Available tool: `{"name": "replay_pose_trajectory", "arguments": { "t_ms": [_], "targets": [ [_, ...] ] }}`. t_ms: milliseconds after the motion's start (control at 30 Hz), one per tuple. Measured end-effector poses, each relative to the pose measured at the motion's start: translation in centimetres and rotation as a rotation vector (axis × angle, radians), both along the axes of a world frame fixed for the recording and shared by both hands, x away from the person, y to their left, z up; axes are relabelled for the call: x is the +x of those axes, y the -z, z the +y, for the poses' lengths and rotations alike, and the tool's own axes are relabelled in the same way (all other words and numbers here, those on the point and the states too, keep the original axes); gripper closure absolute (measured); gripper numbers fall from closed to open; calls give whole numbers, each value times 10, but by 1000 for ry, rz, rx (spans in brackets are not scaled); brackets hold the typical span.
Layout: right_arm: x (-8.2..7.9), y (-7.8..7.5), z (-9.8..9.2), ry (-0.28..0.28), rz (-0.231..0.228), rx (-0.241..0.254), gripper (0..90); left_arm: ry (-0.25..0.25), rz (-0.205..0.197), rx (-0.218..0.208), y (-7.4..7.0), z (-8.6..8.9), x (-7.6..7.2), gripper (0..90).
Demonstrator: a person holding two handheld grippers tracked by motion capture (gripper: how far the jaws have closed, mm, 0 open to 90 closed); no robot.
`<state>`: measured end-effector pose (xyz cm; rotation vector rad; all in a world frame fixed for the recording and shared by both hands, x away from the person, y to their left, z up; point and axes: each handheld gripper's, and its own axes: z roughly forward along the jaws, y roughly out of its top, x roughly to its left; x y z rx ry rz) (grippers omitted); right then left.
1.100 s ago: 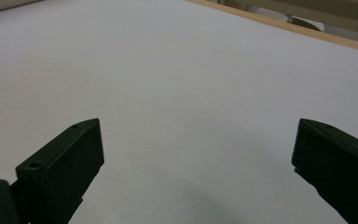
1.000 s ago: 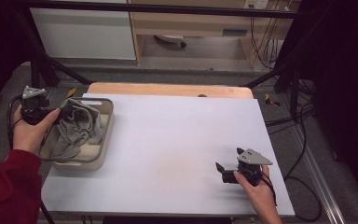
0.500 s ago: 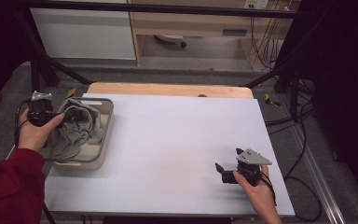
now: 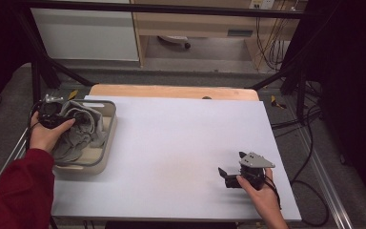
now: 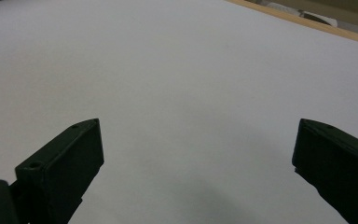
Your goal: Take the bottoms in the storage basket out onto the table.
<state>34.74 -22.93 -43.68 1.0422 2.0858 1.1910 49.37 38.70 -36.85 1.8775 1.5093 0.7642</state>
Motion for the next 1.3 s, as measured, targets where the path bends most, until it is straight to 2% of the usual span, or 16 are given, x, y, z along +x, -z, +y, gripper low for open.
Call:
{"name": "replay_pose_trajectory", "arguments": {
  "t_ms": [200,367,400,533,567,600,700,833,900,967,1000,1033,1067,1100,1200,1300],
  "targets": [
    [0,0,1,-5,3,0,23,-10,18,24,5,-2,5,143],
    [1,1,1,-11,4,-1,23,-32,18,40,8,-2,8,286],
    [1,1,1,-11,4,-1,23,-40,14,46,7,-2,8,286],
    [1,1,1,-12,5,0,23,-52,-6,49,4,-2,7,511],
    [1,1,1,-12,5,0,23,-54,-13,44,2,-3,6,511],
    [1,1,1,-13,5,0,23,-44,-36,17,-2,-6,3,615],
    [1,1,2,-14,6,2,23,-43,-66,-5,-6,-10,0,706],
    [1,1,2,-14,4,-1,24,-55,-122,-79,-14,-17,-8,738],
    [1,0,2,-8,-4,0,24,-59,-166,-152,-18,-21,-14,749],
    [1,0,2,-7,-3,-3,25,-56,-202,-168,-21,-27,-19,754],
    [1,0,3,-7,-3,-3,24,-59,-231,-205,-23,-31,-23,756],
    [1,0,4,-9,-2,-3,25,-59,-231,-205,-23,-31,-23,757],
    [1,0,4,-11,-4,-5,24,-55,-258,-212,-25,-36,-28,758],
    [0,-1,5,-11,-4,-7,24,-51,-266,-221,-25,-38,-30,758],
    [0,-1,6,-7,-6,-9,24,-45,-281,-226,-24,-41,-33,760],
    [0,-1,5,3,-10,-3,24,-33,-280,-217,-26,-42,-32,762]
  ]
}}
